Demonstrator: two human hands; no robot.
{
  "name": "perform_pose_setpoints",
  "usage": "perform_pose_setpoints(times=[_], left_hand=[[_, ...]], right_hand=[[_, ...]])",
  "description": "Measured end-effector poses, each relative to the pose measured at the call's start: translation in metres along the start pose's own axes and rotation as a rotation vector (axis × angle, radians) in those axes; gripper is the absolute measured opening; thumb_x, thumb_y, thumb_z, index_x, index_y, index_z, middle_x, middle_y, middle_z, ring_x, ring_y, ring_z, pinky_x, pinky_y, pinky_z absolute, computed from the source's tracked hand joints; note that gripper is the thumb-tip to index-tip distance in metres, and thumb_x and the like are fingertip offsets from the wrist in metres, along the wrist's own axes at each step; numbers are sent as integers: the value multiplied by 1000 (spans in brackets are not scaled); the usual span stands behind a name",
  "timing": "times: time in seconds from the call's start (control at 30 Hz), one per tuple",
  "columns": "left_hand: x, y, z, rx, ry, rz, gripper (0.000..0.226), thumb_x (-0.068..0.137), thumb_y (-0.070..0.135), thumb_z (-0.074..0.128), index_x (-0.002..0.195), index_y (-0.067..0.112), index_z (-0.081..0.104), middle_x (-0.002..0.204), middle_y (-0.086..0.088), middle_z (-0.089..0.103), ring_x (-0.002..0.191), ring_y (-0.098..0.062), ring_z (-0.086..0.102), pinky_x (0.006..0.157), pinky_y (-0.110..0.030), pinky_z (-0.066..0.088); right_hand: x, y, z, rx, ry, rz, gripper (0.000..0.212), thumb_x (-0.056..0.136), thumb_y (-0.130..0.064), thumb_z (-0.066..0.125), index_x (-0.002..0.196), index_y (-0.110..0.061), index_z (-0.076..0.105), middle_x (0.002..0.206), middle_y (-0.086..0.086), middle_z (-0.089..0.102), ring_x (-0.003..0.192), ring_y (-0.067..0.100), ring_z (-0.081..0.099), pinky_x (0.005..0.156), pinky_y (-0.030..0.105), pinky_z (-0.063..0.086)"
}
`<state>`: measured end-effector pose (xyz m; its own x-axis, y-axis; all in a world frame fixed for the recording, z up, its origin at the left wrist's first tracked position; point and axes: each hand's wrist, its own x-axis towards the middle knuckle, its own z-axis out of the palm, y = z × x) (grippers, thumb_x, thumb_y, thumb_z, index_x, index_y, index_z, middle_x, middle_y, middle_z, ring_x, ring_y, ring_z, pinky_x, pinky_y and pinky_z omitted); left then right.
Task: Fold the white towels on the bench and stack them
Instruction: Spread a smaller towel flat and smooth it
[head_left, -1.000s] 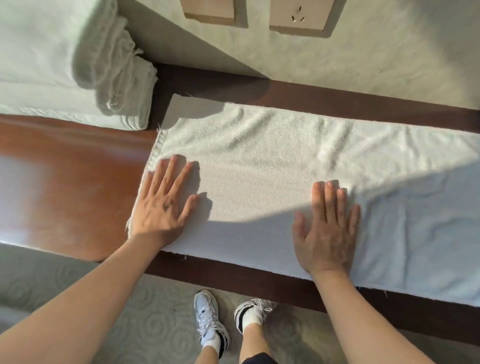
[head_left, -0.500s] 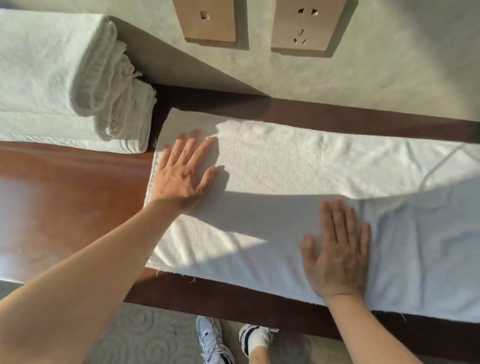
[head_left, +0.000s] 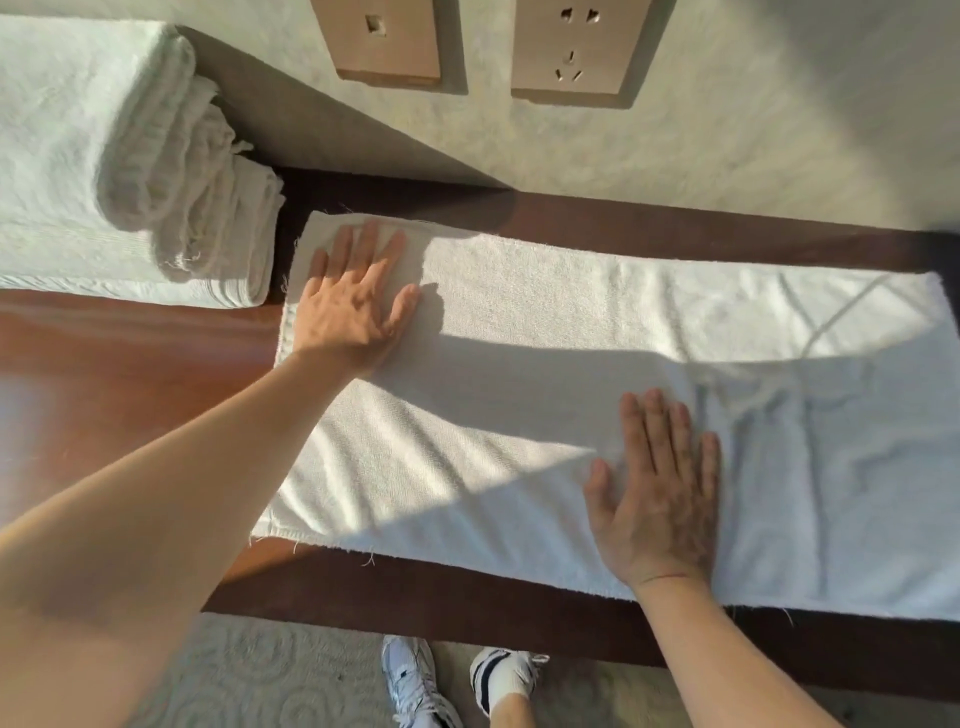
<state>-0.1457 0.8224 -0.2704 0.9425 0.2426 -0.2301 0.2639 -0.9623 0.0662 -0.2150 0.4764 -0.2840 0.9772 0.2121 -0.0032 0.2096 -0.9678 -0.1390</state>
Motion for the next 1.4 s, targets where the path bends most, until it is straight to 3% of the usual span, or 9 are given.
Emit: perform_pose_setpoints(times=[0.13,0.23,0.33,0.53,0.73,0.87,1.07,1.2,1.4], left_hand=[[-39,24,-1,-186,75,59,73,102,59,10,163,20,9,170,-6,0,157,-24,-4,128,-42,0],[-97,75,19,-228,36,236,67,103,58,14,163,28,9,171,-1,-2,157,-21,-10,128,-41,-3],[-139,101,46,-114,-2,244,66,103,62,13,162,34,1,171,1,-6,156,-21,-16,126,-42,-8],[-149,71,51,-61,27,149,69,100,68,7,161,38,-3,170,5,-10,155,-17,-19,126,-43,-8],[-156,71,41,-64,60,207,68,101,63,12,162,34,3,170,2,-6,156,-19,-15,126,-41,-8],[-166,33,46,-71,28,54,69,97,70,3,158,43,-12,168,7,-17,154,-16,-22,125,-39,-14],[-184,-12,47,-86,57,-24,70,97,71,5,160,42,-6,168,8,-15,154,-13,-18,127,-42,-7],[-178,26,42,-159,76,34,75,98,70,8,162,32,2,169,2,-12,155,-16,-18,127,-42,-7],[-154,146,49,-147,106,367,69,102,60,19,163,29,13,170,-1,3,157,-24,-2,128,-44,4]], right_hand=[[1,-1,1,-6,-24,12,74,94,-49,32,160,-17,25,168,5,19,156,25,12,124,54,12],[1,-2,-2,-13,-31,-1,75,93,-48,34,161,-20,21,169,4,16,156,26,9,124,54,12],[1,-1,-3,-14,-43,0,74,93,-49,31,161,-21,19,169,3,14,157,25,8,125,53,10],[0,0,-1,-9,-37,-7,74,94,-50,29,161,-22,19,169,3,15,156,26,10,125,52,9],[-5,2,-3,0,-46,-16,72,95,-50,27,161,-22,17,169,3,14,157,26,7,125,51,7],[-6,5,-2,-5,-39,-21,70,98,-50,25,162,-23,15,170,3,12,157,25,5,125,51,7],[-5,0,0,-7,-52,-20,73,96,-51,21,162,-23,11,170,3,7,157,25,1,125,52,3],[-6,-1,-2,-4,-67,-15,74,97,-53,18,163,-22,6,170,3,1,157,24,-6,125,51,1],[0,3,-5,139,-118,-10,62,106,-44,17,162,-23,5,170,-1,-4,156,17,-12,126,46,-4]])
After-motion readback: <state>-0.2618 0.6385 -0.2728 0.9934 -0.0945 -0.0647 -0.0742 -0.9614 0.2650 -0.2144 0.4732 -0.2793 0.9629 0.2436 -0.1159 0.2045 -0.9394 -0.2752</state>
